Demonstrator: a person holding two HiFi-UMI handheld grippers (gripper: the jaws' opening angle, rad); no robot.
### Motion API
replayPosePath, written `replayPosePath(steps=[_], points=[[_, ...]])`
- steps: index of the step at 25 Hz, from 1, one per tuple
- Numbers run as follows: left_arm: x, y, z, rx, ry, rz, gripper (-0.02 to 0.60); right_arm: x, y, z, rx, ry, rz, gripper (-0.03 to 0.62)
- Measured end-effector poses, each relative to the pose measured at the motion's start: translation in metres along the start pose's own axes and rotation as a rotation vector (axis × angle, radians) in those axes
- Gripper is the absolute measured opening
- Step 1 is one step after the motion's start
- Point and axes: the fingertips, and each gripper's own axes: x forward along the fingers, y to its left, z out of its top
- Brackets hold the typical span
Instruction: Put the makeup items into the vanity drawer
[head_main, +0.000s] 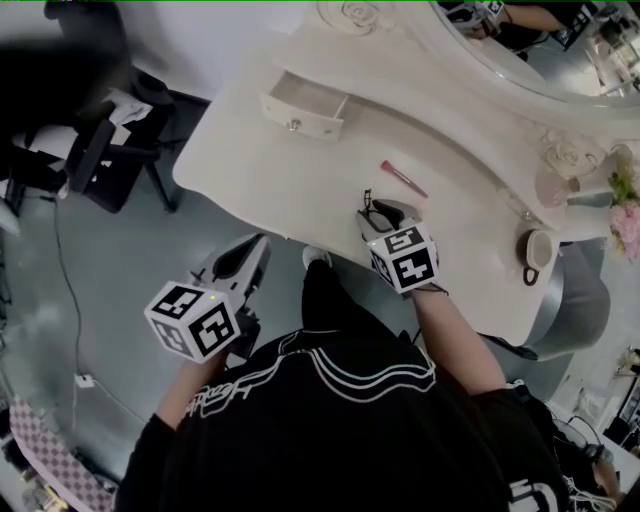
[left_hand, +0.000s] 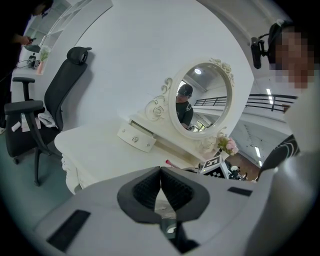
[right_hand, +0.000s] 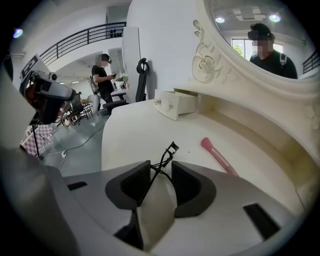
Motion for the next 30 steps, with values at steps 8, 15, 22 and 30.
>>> replayPosePath(steps=[8, 15, 22, 30], points=[[0.004, 0.001, 0.007, -0.013, -0.01, -0.013, 0.023, 0.001, 0.0, 0.003, -0.006, 0.017, 0.024, 0.137], [0.01, 0.007, 0.018, -0.018, -0.015, -0.01, 0.023, -0.004, -0.003, 0.011, 0.004, 0.021, 0.049, 0.127], [0.02, 0.013, 0.031, -0.025, -0.029, -0.016, 0.023, -0.007, -0.01, 0.035, -0.016, -0.003, 0.058, 0.124], [0.023, 0.028, 0.052, -0.035, -0.05, 0.002, 0.023, -0.009, -0.012, 0.079, -0.059, -0.057, 0.08, 0.124]])
